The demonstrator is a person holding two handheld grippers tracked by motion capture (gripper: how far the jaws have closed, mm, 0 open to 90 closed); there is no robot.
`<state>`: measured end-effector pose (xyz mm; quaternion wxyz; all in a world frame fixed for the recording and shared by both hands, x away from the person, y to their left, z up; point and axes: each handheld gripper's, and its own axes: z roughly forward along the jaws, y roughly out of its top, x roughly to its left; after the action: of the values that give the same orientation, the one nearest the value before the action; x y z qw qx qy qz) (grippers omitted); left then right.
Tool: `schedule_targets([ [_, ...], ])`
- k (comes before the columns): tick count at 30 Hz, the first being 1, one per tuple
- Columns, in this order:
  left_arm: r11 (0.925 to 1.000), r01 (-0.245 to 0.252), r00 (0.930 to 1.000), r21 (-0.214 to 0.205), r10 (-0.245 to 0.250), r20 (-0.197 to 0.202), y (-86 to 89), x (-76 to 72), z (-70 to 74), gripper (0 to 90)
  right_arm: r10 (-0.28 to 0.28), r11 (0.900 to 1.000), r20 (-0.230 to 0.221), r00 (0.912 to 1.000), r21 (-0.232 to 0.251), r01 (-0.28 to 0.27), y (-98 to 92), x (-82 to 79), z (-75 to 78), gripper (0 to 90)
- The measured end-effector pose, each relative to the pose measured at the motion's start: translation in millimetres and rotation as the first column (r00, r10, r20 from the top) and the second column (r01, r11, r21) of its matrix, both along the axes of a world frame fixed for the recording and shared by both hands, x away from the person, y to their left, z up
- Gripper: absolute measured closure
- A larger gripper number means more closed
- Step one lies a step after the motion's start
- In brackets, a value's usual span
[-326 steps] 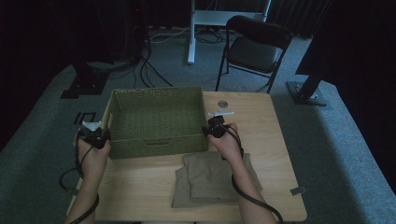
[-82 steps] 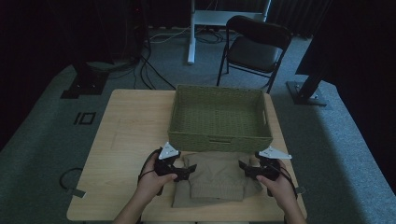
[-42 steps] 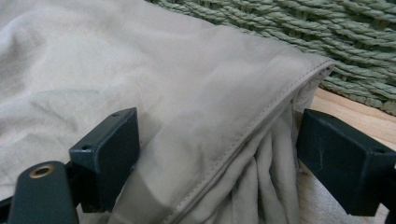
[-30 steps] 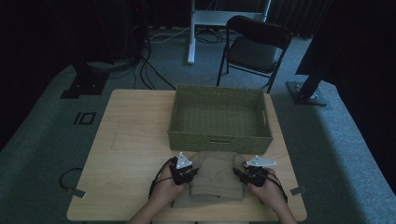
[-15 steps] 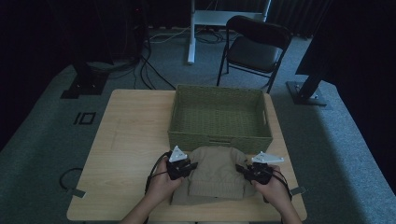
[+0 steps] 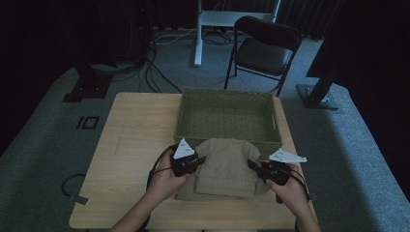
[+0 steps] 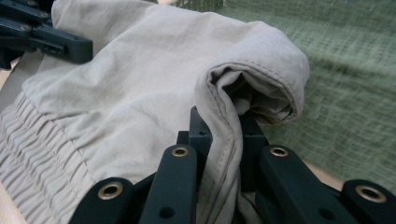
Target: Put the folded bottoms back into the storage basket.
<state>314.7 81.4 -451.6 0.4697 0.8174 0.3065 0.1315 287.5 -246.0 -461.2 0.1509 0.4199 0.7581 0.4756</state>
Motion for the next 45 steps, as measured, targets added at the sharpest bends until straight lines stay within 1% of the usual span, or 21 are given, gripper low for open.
schedule_targets([
  [1,1.0,0.004,1.0,0.005,-0.004,0.006,0.0,0.7,4.0,83.2,0.003,1.0,0.002,1.0,-0.002,-0.003,-0.8,0.8,3.9,81.2],
  [2,1.0,0.003,0.9999,-0.006,-0.003,0.013,0.4,1.6,7.9,83.2,-0.001,0.9999,0.014,0.9999,0.012,0.001,-1.8,1.7,7.7,81.2],
  [3,0.9999,0.005,0.9998,-0.012,-0.004,0.022,0.6,2.6,11.6,83.2,0.0,0.9999,0.019,0.9998,0.012,-0.001,-2.3,2.6,11.8,81.2],
  [4,0.9999,0.009,0.9996,-0.008,-0.009,0.028,0.9,3.6,15.4,83.2,0.0,0.9999,0.026,0.9997,0.015,0.0,-2.6,3.7,15.9,81.2],
  [5,0.9998,0.008,0.9993,-0.021,-0.007,0.037,1.7,4.9,18.9,83.2,0.0,0.9997,0.034,0.9994,0.023,-0.001,-3.1,4.7,20.0,81.2],
  [6,0.9997,0.01,0.9989,-0.022,-0.009,0.047,2.0,6.0,22.4,83.2,0.002,0.9997,0.038,0.9993,0.024,-0.003,-3.4,5.8,24.0,81.2],
  [8,0.9993,0.008,0.9987,-0.035,-0.007,0.051,3.5,8.7,29.5,83.2,0.003,0.9991,0.051,0.9987,0.041,-0.005,-4.3,8.1,31.1,81.2],
  [9,0.9995,0.011,0.9983,-0.03,-0.009,0.057,3.7,10.0,33.0,83.2,0.004,0.999,0.052,0.9986,0.044,-0.006,-4.6,9.4,34.3,81.2],
  [11,0.9994,0.006,0.9977,-0.034,-0.004,0.068,3.8,12.3,40.0,83.2,0.004,0.9981,0.059,0.9983,0.061,-0.008,-5.2,12.5,39.9,81.2],
  [15,0.9998,0.012,0.996,-0.017,-0.01,0.089,3.3,17.5,53.5,83.2,-0.001,0.9978,0.077,0.9971,0.067,-0.004,-5.0,17.7,51.1,81.2],
  [19,0.9995,0.012,0.9936,-0.029,-0.009,0.112,4.0,23.5,65.8,83.1,-0.003,0.9967,0.088,0.9961,0.081,-0.004,-5.8,23.5,62.2,81.2],
  [20,0.9996,0.015,0.9924,-0.023,-0.012,0.122,3.9,25.4,68.6,83.2,-0.006,0.9965,0.093,0.9956,0.084,-0.002,-5.9,25.1,64.9,81.2],
  [23,0.9994,0.013,0.9915,-0.03,-0.009,0.13,3.5,30.9,76.6,83.1,-0.014,0.9964,0.103,0.9946,0.084,0.005,-6.0,30.9,72.4,81.2],
  [27,0.9985,0.019,0.9887,-0.051,-0.011,0.15,3.9,39.3,84.3,83.1,-0.025,0.9961,0.113,0.9933,0.087,0.015,-6.5,39.5,80.3,81.2],
  [28,0.9985,0.021,0.9888,-0.051,-0.013,0.149,3.6,42.0,85.6,83.1,-0.026,0.9962,0.114,0.9931,0.086,0.016,-6.7,41.8,82.0,81.2],
  [32,0.9977,0.019,0.9865,-0.065,-0.008,0.164,2.6,52.4,91.5,83.1,-0.037,0.9941,0.111,0.9931,0.106,0.026,-8.4,52.6,88.4,81.2],
  [34,0.9983,0.019,0.9853,-0.055,-0.01,0.17,1.8,57.5,95.6,83.1,-0.043,0.9935,0.11,0.993,0.109,0.031,-9.2,57.9,91.8,81.2],
  [36,0.9981,0.015,0.9829,-0.059,-0.004,0.184,0.6,62.7,99.4,83.1,-0.046,0.9931,0.11,0.9928,0.113,0.034,-9.9,63.0,94.9,81.2],
  [37,0.9981,0.018,0.9824,-0.059,-0.007,0.186,0.2,65.7,101.1,83.1,-0.052,0.9926,0.111,0.9925,0.115,0.039,-10.2,65.6,96.3,81.2],
  [41,0.996,0.012,0.9837,-0.088,0.004,0.18,-0.2,78.0,106.1,83.0,-0.062,0.9916,0.105,0.9925,0.12,0.049,-11.1,76.3,101.9,81.2],
  [45,0.9961,0.011,0.98,-0.088,0.007,0.199,-1.0,89.1,109.5,83.0,-0.069,0.9898,0.107,0.9919,0.132,0.055,-12.2,87.5,107.2,81.2],
])
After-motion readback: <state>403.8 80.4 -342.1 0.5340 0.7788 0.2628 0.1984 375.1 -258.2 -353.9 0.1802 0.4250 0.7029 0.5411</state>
